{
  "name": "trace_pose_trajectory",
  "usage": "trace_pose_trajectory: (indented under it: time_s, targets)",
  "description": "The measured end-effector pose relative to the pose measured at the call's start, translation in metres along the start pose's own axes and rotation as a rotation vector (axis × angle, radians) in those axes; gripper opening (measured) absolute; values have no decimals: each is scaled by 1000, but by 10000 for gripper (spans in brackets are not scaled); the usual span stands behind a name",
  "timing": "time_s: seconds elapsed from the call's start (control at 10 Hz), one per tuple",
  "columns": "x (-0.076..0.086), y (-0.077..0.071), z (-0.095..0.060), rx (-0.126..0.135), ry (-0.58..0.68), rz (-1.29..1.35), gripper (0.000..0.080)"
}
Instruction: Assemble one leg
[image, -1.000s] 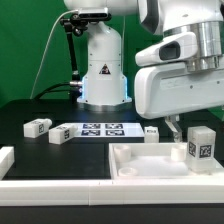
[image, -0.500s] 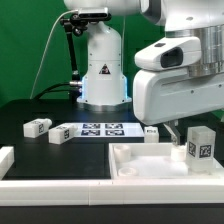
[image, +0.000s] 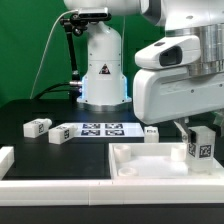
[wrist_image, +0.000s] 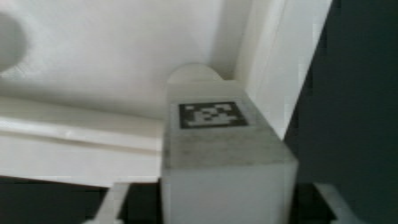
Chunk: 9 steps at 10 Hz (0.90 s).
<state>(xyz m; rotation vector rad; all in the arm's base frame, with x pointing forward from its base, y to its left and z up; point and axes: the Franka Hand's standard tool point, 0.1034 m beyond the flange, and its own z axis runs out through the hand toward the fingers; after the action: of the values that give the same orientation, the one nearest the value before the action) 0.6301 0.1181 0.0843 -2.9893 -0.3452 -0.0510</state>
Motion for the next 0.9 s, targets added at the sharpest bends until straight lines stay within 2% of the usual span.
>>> trace_pose_trajectory:
  time_s: [0.1,0.3,0.6,0.9]
  targets:
    - [0,0,0,0,1,9,294]
    - [0,3,0,2,18,299,294]
    - [-2,9,0,21,80,742,294]
    - [-5,9,0,22,121,1099,295]
